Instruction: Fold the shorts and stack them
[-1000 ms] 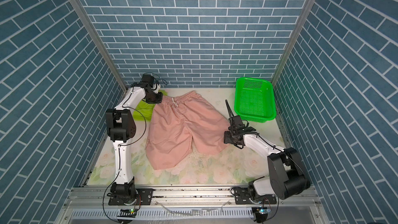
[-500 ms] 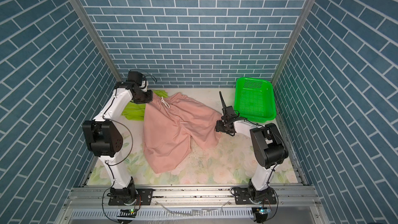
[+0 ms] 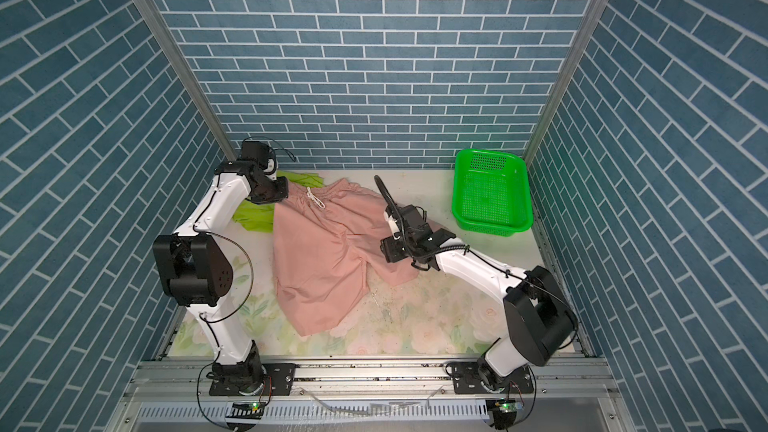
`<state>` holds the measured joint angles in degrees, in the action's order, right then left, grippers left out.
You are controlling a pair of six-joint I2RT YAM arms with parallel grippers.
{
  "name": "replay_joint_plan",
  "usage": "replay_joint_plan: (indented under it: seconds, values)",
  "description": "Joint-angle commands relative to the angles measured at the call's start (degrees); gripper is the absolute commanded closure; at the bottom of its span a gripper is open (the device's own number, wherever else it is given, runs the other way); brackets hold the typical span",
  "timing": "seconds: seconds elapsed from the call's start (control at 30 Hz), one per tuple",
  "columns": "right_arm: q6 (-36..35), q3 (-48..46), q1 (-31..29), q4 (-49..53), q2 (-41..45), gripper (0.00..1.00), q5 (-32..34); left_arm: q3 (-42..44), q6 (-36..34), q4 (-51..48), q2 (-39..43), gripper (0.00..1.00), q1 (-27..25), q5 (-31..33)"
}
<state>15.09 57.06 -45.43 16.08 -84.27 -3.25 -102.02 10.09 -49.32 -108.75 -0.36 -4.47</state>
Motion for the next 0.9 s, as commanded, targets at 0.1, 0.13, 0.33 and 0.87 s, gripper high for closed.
replay_joint_plan:
  seconds: [0.1,0.13,0.33,0.87]
  values:
    - [0.0,-10.6,-6.5,-6.3,3.1,0.34,-6.2,-0.7,0.0,1.0,0.4,1.00,0.4,0.0]
    - [0.1,-11.1,-7.2,-7.3,2.1,0.34,-6.8,-0.7,0.0,0.9,0.4,1.00,0.4,-0.1]
    - [-3.6,-10.4,-10.0,-13.1,-7.2,0.34,-8.2,0.5,0.1,1.5,0.5,1.00,0.4,-1.0]
    - [-6.0,-4.3,-9.9,-21.7,-21.7,0.63,-20.8,0.4,0.1,0.8,1.3,1.00,0.5,-0.5]
